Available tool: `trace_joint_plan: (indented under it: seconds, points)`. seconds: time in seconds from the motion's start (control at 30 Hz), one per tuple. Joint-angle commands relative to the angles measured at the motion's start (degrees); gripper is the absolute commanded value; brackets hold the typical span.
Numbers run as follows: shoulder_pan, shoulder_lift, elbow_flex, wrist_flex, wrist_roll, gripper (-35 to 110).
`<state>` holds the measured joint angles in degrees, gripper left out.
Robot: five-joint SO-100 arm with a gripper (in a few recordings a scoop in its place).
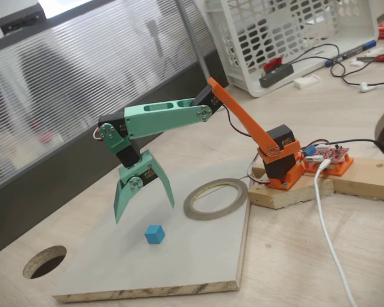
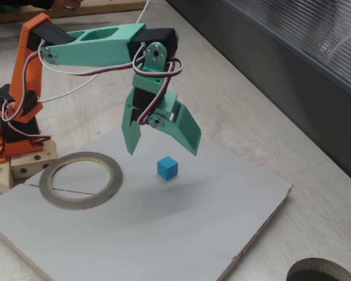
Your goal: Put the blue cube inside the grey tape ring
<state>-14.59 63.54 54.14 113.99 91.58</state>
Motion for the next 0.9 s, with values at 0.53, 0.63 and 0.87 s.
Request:
trace_joint_plan:
  seconds: [0.53, 0.63, 0.87]
  points:
    - [-0.8, -3.6, -0.3, -7.0, 0.9, 91]
    - [-0.8, -4.5, -0.3, -7.4, 0.9, 91]
    - [-0.8, -8.5, -0.4, -7.6, 0.9, 91]
